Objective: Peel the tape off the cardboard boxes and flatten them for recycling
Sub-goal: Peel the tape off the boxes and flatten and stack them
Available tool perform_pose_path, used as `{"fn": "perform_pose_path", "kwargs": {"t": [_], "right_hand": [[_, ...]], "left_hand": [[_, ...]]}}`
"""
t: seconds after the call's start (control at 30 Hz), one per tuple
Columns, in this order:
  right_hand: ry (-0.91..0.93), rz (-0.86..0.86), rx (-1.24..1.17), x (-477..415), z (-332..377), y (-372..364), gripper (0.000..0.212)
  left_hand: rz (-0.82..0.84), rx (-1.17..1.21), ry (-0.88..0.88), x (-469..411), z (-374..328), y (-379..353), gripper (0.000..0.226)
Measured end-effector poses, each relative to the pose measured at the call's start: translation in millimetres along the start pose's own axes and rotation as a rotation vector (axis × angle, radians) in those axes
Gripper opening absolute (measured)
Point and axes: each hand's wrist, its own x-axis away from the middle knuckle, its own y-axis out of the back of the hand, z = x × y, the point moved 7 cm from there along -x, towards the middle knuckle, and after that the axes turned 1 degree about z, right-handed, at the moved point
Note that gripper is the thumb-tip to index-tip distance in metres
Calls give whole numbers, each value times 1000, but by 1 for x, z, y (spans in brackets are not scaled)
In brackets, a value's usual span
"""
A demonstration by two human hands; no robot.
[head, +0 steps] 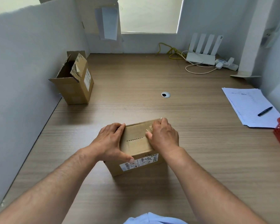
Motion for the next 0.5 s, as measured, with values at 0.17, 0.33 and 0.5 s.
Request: {"fn": "perform_pose_path", "kwargs": {"t": [0.17, 0.33, 0.5], "right_hand": [[-44, -71, -130, -6, -16, 6, 27], [-311, -53, -612, -14, -58, 4, 13], [-173, -6, -286, -8, -51, 9, 44]], "left_hand": [[21, 58, -2, 0, -2, 6, 138], [9, 102, 3, -3, -1, 6, 130], [35, 103, -3, -5, -1, 5, 149]]}}
